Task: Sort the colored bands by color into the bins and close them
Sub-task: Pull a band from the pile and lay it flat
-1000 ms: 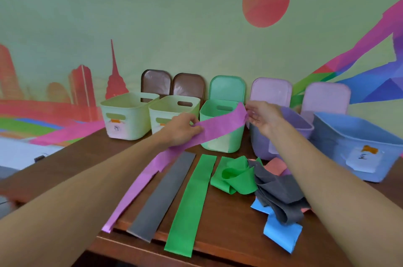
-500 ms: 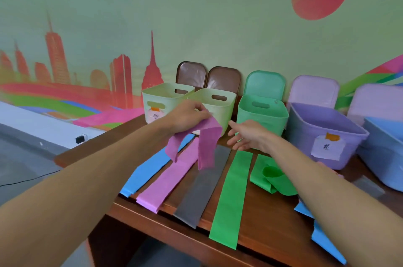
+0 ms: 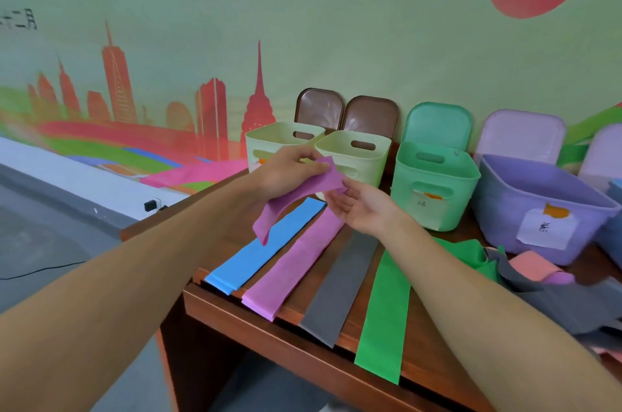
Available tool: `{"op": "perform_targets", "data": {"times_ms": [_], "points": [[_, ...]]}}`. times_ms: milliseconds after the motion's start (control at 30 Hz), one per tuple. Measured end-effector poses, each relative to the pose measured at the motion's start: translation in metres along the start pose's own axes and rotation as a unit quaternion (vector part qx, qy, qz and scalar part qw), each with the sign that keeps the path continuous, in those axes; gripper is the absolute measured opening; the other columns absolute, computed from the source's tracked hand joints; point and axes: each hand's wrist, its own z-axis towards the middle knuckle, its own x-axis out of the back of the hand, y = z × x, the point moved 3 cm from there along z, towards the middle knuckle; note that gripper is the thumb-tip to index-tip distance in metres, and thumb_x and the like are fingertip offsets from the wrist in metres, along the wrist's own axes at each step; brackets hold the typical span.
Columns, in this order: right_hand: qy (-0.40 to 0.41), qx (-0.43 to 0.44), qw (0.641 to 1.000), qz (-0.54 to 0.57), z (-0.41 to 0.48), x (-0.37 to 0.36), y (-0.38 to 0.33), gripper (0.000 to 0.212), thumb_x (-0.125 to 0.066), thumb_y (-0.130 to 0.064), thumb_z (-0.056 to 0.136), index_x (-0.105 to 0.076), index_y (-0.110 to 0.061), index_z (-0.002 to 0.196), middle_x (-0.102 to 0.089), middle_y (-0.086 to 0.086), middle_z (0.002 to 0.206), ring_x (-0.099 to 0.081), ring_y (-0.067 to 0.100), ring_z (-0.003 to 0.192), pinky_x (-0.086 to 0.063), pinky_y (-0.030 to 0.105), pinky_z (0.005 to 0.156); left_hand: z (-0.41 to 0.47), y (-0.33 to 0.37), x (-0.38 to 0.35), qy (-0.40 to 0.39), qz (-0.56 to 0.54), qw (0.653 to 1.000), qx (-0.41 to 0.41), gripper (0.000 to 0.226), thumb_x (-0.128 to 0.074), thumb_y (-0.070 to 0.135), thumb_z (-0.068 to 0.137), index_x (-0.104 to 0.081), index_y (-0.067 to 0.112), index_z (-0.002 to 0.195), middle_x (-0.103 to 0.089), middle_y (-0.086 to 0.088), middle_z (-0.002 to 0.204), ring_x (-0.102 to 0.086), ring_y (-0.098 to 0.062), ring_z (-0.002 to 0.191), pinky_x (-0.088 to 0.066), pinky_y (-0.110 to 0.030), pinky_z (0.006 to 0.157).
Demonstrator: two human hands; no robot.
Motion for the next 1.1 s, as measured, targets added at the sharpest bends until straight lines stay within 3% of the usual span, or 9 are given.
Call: {"op": "perform_targets", "data": {"times_ms": [100,333,467,633,733,800,867,967,1100], "points": [[0.074,0.043,0.996,-0.035,0.007,0.000,-0.003,0.001,-0.058,-0.005,0.092,-0.057,-0.004,0.092,-0.061,0.011,0.086,-0.058,0.018,0.073,-0.052,0.025,0.064,-0.004,-0.012,0.005,0.002,0.003,1.000,0.023,0.019,-0.055,0.025,0.094,-0.067,0.011,0.097,-0.061,0.002,0.079,-0.054,-0.009,0.068,-0.042,-0.020,0.065],[0.203,0.122,0.929,-0.285,0.029,0.030,-0.025,0.009,-0.067,-0.002,0.082,-0.059,-0.007,0.084,-0.056,0.005,0.070,-0.045,0.011,0.050,-0.036,0.019,0.040,-0.020,-0.061,0.002,-0.078,-0.006,0.983,0.164,0.024,-0.051,0.016,0.089,-0.065,0.001,0.101,-0.063,-0.009,0.091,-0.057,-0.022,0.082,-0.049,-0.036,0.083],[0.195,0.127,0.873,-0.428,0.040,0.040,-0.029,0.017,-0.077,0.002,0.072,-0.065,-0.007,0.080,-0.059,0.007,0.064,-0.047,0.012,0.051,-0.037,0.021,0.047,-0.034,-0.082,-0.005,-0.160,-0.029,0.964,0.211,0.022,-0.061,0.016,0.088,-0.068,0.003,0.104,-0.069,-0.008,0.092,-0.063,-0.018,0.078,-0.053,-0.029,0.076],[0.183,0.174,0.788,-0.561,0.054,0.041,-0.022,0.020,-0.081,-0.009,0.072,-0.072,-0.004,0.090,-0.066,0.005,0.068,-0.057,0.013,0.057,-0.047,0.023,0.054,-0.039,-0.100,-0.006,-0.138,-0.013,0.964,0.226,0.013,-0.073,0.025,0.082,-0.071,0.013,0.087,-0.068,0.002,0.077,-0.060,-0.007,0.062,-0.050,-0.016,0.055],[0.181,0.208,0.730,-0.626,0.061,0.039,-0.017,0.025,-0.083,-0.019,0.070,-0.076,-0.009,0.092,-0.071,0.000,0.091,-0.063,0.016,0.089,-0.051,0.028,0.086,-0.042,-0.104,-0.008,-0.123,-0.056,0.958,0.253,0.009,-0.075,0.020,0.080,-0.068,0.014,0.080,-0.066,-0.001,0.076,-0.061,-0.006,0.052,-0.051,-0.017,0.049],[0.179,0.213,0.718,-0.638,0.064,0.040,-0.012,0.026,-0.082,-0.020,0.072,-0.075,-0.009,0.094,-0.072,0.003,0.100,-0.061,0.017,0.100,-0.045,0.025,0.092,-0.042,-0.105,-0.011,-0.114,-0.017,0.963,0.245,0.011,-0.075,0.022,0.080,-0.067,0.015,0.082,-0.064,0.001,0.076,-0.058,0.001,0.045,-0.045,-0.013,0.043],[0.178,0.214,0.712,-0.645,0.068,0.042,-0.008,0.026,-0.081,-0.021,0.073,-0.075,-0.008,0.095,-0.072,0.006,0.104,-0.061,0.018,0.103,-0.044,0.025,0.092,-0.042,-0.107,-0.016,-0.112,-0.001,0.963,0.245,0.021,-0.077,0.025,0.078,-0.066,0.013,0.091,-0.065,-0.002,0.083,-0.062,-0.004,0.055,-0.050,-0.017,0.050],[0.181,0.222,0.703,-0.652,0.074,0.044,-0.004,0.024,-0.080,-0.022,0.075,-0.074,-0.008,0.094,-0.072,0.006,0.103,-0.062,0.020,0.102,-0.047,0.029,0.092,-0.039,-0.110,-0.021,-0.112,0.017,0.961,0.252,0.037,-0.079,0.028,0.075,-0.062,0.012,0.104,-0.061,-0.005,0.099,-0.064,-0.020,0.086,-0.056,-0.033,0.077],[0.186,0.223,0.682,-0.671,0.080,0.047,-0.002,0.014,-0.078,-0.024,0.077,-0.073,-0.013,0.084,-0.072,0.006,0.098,-0.063,0.023,0.097,-0.051,0.033,0.088,-0.036,-0.109,-0.024,-0.106,0.074,0.966,0.226,0.044,-0.077,0.033,0.076,-0.062,0.013,0.113,-0.053,-0.005,0.121,-0.059,-0.022,0.099,-0.052,-0.035,0.087]]}}
